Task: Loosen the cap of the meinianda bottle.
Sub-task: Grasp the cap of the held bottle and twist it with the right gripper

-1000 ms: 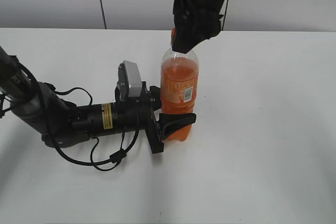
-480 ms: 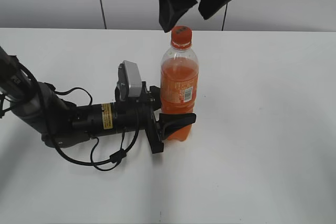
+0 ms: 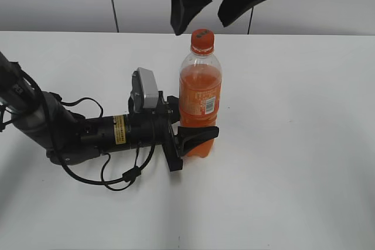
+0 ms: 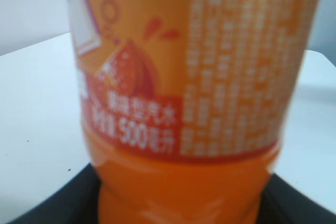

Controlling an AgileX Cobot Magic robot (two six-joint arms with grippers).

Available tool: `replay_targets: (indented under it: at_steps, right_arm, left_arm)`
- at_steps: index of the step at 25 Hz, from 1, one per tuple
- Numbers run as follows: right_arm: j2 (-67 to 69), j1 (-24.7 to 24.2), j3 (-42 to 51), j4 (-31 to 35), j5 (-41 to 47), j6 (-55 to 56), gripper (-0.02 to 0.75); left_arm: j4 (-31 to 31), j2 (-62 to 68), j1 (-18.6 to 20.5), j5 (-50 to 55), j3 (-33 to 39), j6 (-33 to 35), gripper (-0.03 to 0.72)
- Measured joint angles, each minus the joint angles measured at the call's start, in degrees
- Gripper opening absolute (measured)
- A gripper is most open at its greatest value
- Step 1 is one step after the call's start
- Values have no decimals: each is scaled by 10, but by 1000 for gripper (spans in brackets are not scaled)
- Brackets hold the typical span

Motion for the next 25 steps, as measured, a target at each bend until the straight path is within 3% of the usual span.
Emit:
replay_targets:
  at_steps: [10, 25]
  right_arm:
    - [-1, 0, 18, -27, 0, -1, 582]
    - [10, 0, 18, -28, 0, -8, 511]
  left_arm:
    - [0, 0, 0, 0, 0, 0, 395]
    - [0, 0, 0, 0, 0, 0, 395]
